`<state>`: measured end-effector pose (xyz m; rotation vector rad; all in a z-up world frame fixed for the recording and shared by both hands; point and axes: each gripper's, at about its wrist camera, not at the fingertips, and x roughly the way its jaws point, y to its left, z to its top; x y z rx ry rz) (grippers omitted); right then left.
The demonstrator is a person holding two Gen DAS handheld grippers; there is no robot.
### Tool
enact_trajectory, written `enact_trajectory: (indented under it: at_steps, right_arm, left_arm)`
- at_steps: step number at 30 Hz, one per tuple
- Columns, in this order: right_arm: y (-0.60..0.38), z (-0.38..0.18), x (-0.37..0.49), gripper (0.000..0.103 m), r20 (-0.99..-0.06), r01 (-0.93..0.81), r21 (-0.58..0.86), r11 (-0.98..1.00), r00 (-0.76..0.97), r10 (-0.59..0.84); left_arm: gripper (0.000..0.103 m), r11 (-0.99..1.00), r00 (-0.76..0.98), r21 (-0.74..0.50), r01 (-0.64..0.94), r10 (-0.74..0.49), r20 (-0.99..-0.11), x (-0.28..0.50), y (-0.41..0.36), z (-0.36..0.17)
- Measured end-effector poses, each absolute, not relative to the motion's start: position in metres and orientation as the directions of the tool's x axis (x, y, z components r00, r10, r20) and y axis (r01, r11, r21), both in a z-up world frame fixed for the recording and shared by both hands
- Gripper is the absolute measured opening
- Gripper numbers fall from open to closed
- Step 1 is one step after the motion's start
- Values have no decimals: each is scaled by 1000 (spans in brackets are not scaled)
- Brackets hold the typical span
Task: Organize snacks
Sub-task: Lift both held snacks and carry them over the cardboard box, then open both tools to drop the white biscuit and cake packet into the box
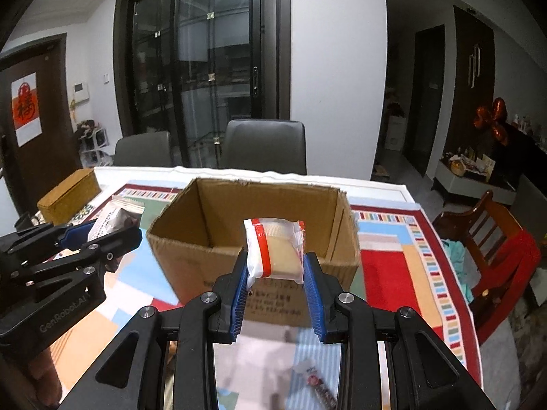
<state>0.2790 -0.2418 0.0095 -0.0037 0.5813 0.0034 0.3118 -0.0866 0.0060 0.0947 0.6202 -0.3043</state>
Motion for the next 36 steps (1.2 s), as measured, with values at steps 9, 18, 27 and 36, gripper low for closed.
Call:
enact_trajectory:
  at_steps: [9, 18, 27, 36]
  right_arm:
    - [-253, 17, 298, 32, -537, 18, -7, 1000, 843, -19]
    - [-260, 11, 318, 32, -550, 27, -1, 1000, 835, -22]
    - [-263, 8, 329, 32, -553, 27, 1, 1000, 833, -22]
    - [-263, 0, 348, 32, -564, 26, -5, 1000, 825, -24]
  left_arm:
    - [31, 947, 769, -6, 322, -265, -582, 338, -98, 11]
    - [31, 944, 760, 0, 331, -267, -592, 358, -109, 5]
    - [31, 943, 751, 0, 334, -266, -605, 374, -116, -1]
    - [31, 944, 743, -6, 331, -264, -615, 388, -118, -6]
